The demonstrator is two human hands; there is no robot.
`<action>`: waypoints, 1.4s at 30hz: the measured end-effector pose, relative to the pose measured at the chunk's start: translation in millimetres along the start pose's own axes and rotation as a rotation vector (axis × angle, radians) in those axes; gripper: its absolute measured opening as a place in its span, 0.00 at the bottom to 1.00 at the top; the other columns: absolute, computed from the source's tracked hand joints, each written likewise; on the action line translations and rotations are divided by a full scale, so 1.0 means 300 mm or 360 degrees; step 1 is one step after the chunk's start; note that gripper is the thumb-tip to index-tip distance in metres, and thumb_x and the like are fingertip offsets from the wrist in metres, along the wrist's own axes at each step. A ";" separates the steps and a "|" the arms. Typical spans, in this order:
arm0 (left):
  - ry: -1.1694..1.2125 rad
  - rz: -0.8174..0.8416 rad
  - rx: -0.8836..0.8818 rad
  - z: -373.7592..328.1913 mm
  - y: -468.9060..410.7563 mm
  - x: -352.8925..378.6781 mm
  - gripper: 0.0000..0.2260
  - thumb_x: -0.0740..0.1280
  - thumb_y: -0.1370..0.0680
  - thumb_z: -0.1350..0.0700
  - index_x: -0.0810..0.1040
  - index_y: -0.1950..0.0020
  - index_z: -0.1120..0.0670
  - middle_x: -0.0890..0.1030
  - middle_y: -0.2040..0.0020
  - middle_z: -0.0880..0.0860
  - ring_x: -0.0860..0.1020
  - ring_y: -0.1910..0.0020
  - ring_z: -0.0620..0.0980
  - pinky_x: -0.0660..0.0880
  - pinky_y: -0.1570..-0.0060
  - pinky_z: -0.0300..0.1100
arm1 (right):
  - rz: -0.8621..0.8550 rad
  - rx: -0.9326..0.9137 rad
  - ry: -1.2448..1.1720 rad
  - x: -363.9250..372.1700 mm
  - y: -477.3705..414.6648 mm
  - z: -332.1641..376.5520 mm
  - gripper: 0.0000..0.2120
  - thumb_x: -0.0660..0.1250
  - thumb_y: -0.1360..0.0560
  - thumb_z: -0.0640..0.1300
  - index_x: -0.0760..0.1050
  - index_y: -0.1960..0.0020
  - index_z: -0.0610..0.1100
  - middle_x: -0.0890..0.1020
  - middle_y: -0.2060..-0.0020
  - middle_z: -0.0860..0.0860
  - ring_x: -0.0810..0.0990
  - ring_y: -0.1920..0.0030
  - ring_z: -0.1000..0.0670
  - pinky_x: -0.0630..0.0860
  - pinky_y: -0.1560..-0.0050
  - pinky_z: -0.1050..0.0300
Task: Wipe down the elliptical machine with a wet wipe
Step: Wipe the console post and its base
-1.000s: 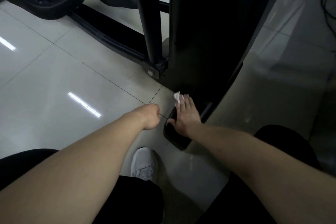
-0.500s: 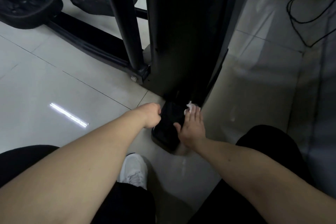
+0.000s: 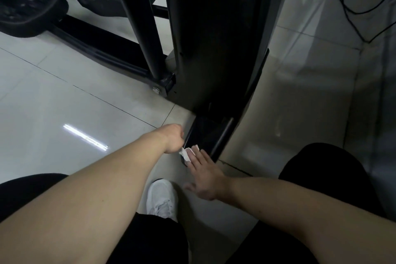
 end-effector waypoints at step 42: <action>0.1058 -0.0854 0.0663 -0.386 0.428 -0.647 0.03 0.69 0.22 0.57 0.81 0.51 0.48 0.84 0.57 0.46 0.82 0.63 0.39 0.75 0.62 0.32 | -0.1301 0.0435 -0.1378 -1.234 0.391 -0.368 0.08 0.73 0.22 0.50 0.76 0.56 0.50 0.84 0.62 0.52 0.83 0.63 0.52 0.82 0.55 0.45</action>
Point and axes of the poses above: each hand's wrist, its own y-axis away from the middle knuckle, its own x-axis out of the palm, z = x × y, the point moved 9 cm from there along -y, towards the middle knuckle
